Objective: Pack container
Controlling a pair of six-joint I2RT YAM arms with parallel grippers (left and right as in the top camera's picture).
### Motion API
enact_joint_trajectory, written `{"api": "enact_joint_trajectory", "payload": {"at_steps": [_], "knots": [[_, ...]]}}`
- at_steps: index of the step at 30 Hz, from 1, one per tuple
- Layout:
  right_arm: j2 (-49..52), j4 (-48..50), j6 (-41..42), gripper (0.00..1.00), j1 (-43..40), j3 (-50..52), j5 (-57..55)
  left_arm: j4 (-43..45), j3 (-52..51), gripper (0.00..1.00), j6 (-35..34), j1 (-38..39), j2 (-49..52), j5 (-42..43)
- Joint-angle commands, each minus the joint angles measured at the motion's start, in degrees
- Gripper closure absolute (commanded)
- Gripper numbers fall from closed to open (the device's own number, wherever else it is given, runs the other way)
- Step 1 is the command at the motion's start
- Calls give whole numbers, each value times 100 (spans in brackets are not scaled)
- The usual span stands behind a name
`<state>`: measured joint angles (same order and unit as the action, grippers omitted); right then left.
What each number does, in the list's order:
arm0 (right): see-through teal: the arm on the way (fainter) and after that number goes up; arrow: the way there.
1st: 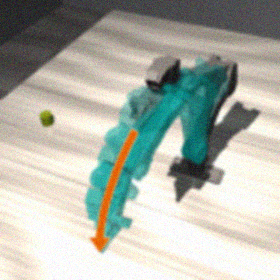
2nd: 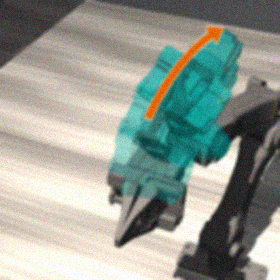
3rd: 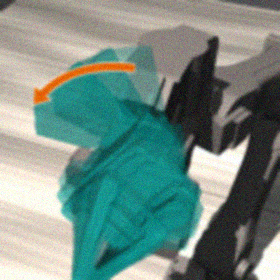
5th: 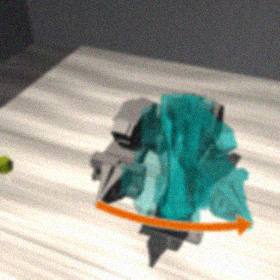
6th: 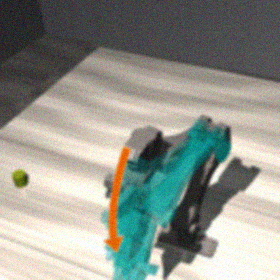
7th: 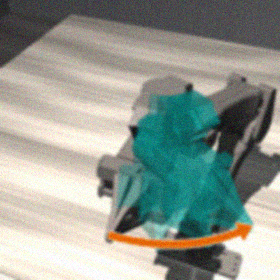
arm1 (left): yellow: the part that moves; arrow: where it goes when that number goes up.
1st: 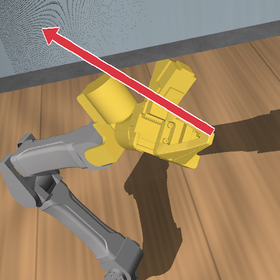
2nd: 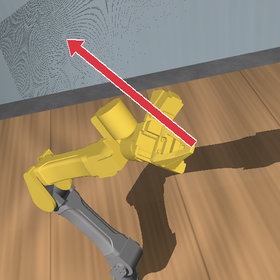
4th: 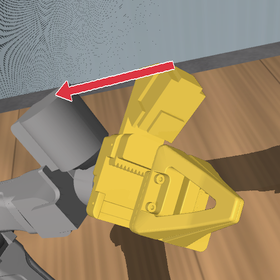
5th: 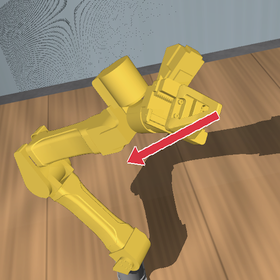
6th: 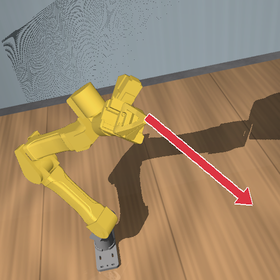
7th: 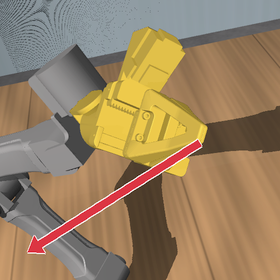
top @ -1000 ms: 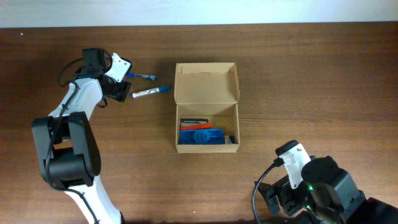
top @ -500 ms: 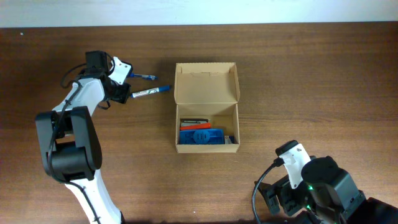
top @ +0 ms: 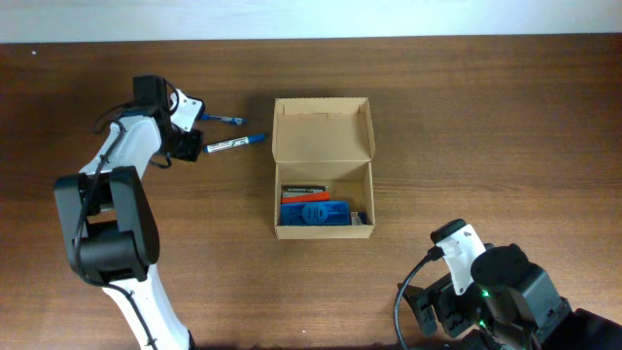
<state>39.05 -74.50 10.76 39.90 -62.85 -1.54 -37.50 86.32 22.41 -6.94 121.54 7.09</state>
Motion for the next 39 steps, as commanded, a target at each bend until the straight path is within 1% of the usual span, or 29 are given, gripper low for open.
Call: {"api": "enact_joint_trajectory", "payload": {"at_steps": [1,2,5,8,13,18,20,22,25,28,30,33,35,39], "knots": [[-44,22,68,1,11,-48,-66,-422,693,98,-120,-35,83,61],[-44,22,68,1,11,-48,-66,-693,946,98,-136,-35,81,61],[-44,22,68,1,11,-48,-66,-1502,1803,98,-494,-15,72,63],[-44,22,68,1,11,-48,-66,-2041,2343,98,-525,216,-26,61],[-44,22,66,1,11,-48,-66,-2212,2415,98,-522,1016,-575,61],[-44,22,68,1,11,-48,-66,-2612,2415,98,-520,1762,-1423,66],[-44,22,66,1,11,-48,-66,-2728,2415,98,-520,2205,-1792,66],[-44,22,68,1,11,-48,-68,-2769,2415,98,-520,2625,-1904,68],[-44,22,68,1,11,-48,-66,-2835,2354,98,-522,3383,-1845,83],[-44,22,68,1,11,-48,-66,-2959,2354,98,-529,3829,-1759,85],[-44,22,66,1,11,-48,-66,-3049,2341,98,-680,4017,-1683,116],[-44,22,68,1,11,-48,-66,-3121,2321,98,-680,4181,-1440,457],[-44,22,68,1,11,-48,-66,-3217,2319,98,-671,4297,-1147,455],[-44,22,66,1,11,-48,-66,-3414,2317,98,-260,4472,-610,455]]}}
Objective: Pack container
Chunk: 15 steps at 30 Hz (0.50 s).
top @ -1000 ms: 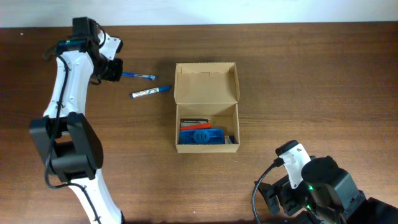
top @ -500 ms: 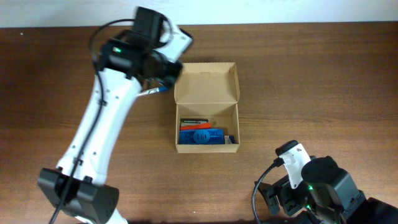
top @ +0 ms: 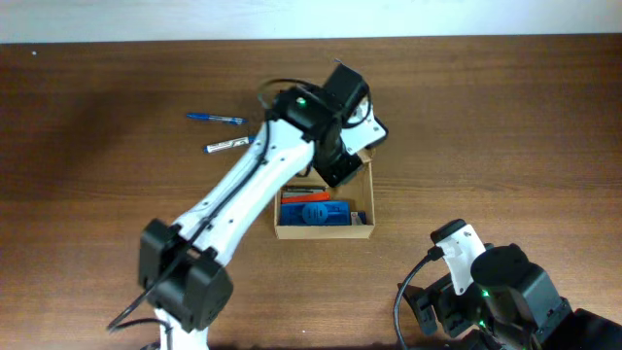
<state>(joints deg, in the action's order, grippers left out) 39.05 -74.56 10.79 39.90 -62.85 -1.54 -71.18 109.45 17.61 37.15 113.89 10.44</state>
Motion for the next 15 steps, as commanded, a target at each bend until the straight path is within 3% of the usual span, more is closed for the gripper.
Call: {"api": "enact_joint_trajectory", "payload": {"at_steps": [1,15], "knots": [[-44,28,63,1,11,-48,-66,-44,4,98,223,76,251,118],[-44,20,63,1,11,-48,-66,481,-2,98,393,332,916,111]]}}
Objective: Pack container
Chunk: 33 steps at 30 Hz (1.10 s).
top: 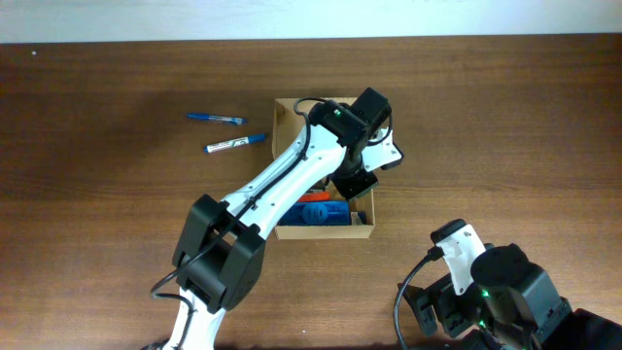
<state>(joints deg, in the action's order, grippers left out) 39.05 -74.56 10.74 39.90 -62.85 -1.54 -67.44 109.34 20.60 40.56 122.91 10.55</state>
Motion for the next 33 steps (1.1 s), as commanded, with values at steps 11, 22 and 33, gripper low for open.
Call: {"api": "enact_joint_trajectory", "payload": {"at_steps": [11,22,33], "knots": [[-44,20,70,1,11,-48,-66,409,9,98,94,-11,275,15],[-44,20,70,1,11,-48,-66,437,9,75,92,-9,275,17],[-44,20,70,1,11,-48,-66,-116,83,76,92,-9,-125,17]]}}
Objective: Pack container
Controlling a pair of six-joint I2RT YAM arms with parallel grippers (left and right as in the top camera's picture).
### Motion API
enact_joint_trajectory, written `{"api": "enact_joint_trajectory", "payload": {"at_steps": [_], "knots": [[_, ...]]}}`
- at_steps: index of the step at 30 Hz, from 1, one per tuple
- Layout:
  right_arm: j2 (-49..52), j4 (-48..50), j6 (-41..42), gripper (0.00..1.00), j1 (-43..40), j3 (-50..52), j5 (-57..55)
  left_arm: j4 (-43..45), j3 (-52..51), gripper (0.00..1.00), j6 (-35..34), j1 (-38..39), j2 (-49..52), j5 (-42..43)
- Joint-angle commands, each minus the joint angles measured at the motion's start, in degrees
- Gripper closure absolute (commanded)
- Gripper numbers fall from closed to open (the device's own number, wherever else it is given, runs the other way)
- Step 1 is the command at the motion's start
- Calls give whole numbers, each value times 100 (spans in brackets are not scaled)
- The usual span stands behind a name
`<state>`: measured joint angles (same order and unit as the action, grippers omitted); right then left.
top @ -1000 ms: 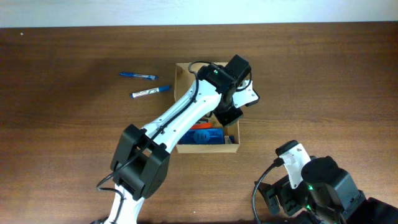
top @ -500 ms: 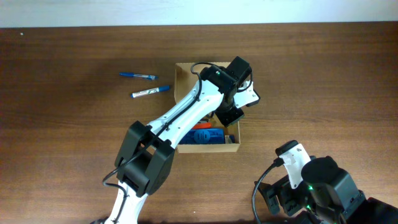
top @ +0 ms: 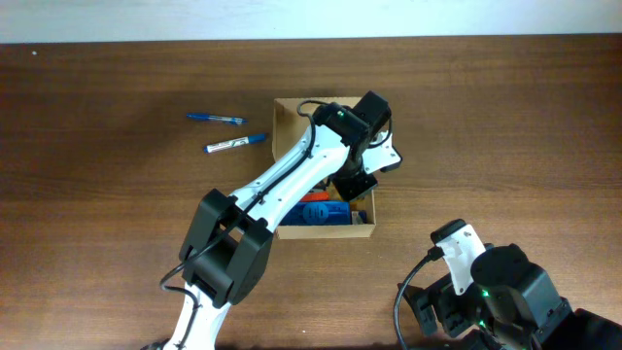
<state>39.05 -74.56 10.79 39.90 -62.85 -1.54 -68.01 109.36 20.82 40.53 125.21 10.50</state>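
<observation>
An open cardboard box (top: pixel 292 231) stands mid-table, its lid flap folded back at the far side. Inside lie a blue object (top: pixel 316 212) and some smaller items, partly hidden. My left arm stretches across the box, and the left gripper (top: pixel 355 183) sits low by the right wall; from above I cannot see how its fingers stand. Two pens rest on the table left of the box: a thin blue pen (top: pixel 216 119) and a white marker with a blue cap (top: pixel 235 144). My right arm (top: pixel 486 292) is folded at the front right corner, its fingers hidden.
The table is dark brown wood, with a pale wall edge along the far side. The left arm's links cover most of the box's lid and interior.
The left arm has shifted only slightly; its gripper stays at the right side of the box. Pens, box and right arm are unchanged.
At first the left gripper was at the far left beside the two pens, with the box open and uncovered. Then it was over the box's lid, both pens still lying on the table. After that it was at the box's right wall, where it stays.
</observation>
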Motion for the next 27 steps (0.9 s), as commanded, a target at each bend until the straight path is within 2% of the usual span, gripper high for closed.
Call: {"api": "enact_joint_trajectory", "payload": {"at_steps": [1,5,9,18,25,27], "knots": [[-44,20,66,1,11,-48,-66,-61,81,76,70,-7,-490,22],[-44,17,63,1,11,-48,-66,-59,81,75,70,-35,-1228,-2],[-44,17,63,1,11,-48,-66,-61,81,76,68,-188,-1849,-479],[-44,20,66,1,11,-48,-66,-151,81,76,105,-1510,-2564,-581],[-44,20,63,1,11,-48,-66,-275,50,76,896,-2586,-2559,-575],[-44,20,66,1,11,-48,-66,-372,33,75,1698,-2844,-2555,-431]]}}
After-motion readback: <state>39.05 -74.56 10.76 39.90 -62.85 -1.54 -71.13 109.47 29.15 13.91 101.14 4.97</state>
